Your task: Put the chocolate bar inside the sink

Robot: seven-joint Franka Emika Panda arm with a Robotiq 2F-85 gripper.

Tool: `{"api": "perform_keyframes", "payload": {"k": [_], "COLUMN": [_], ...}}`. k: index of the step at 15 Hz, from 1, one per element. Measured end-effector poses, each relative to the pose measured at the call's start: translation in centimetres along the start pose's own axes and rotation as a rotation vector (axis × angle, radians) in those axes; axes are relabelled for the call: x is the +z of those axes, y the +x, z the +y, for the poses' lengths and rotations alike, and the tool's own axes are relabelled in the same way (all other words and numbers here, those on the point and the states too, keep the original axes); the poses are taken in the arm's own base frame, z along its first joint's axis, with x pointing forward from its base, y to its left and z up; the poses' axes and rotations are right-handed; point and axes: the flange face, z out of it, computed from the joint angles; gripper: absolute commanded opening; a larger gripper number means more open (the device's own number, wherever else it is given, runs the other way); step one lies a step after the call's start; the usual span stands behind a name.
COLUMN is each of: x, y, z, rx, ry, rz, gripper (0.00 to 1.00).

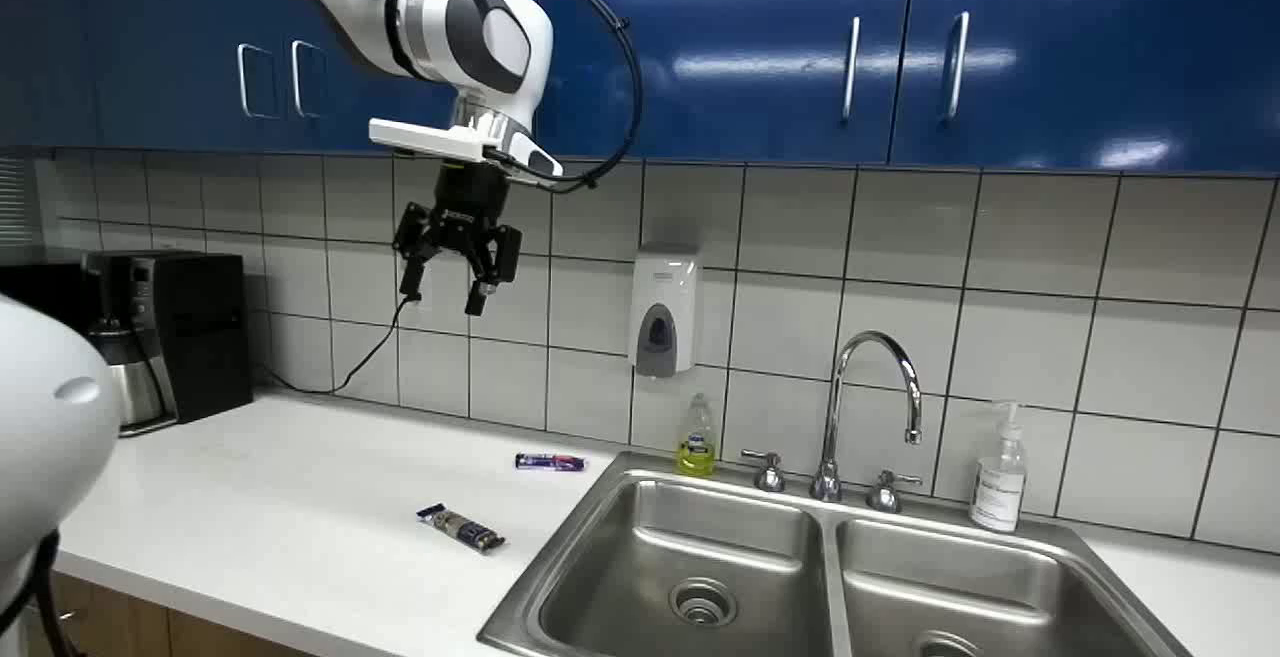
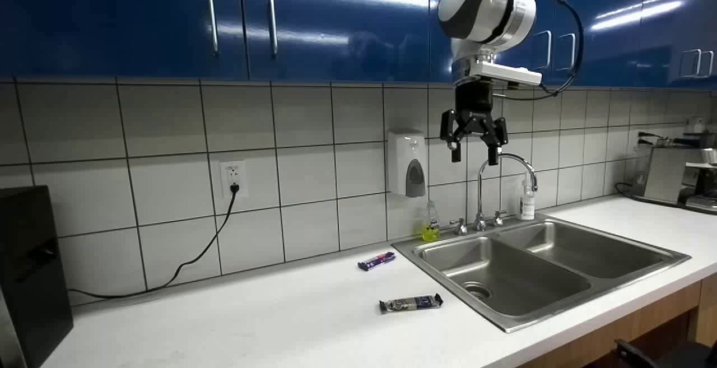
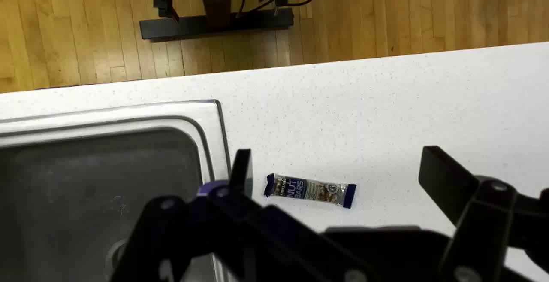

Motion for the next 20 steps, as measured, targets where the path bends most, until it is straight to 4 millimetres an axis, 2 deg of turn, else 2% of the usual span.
{"api": "perform_keyframes", "payload": {"k": [5, 8, 12, 20], "x": [0.2, 0.5, 1.1, 4.9], "y": [0.1, 0.1, -0.9, -3.9], "z": [-0.4, -1.8, -3.6, -3.7], "rx": [-0.01, -0.039, -0.074, -0.075], "ry": [-0.01, -0.036, -0.051, -0.063], "rz": [0.0, 0.024, 0.059, 0.028], "gripper": [1.0, 1.0, 1.0, 1.0]}}
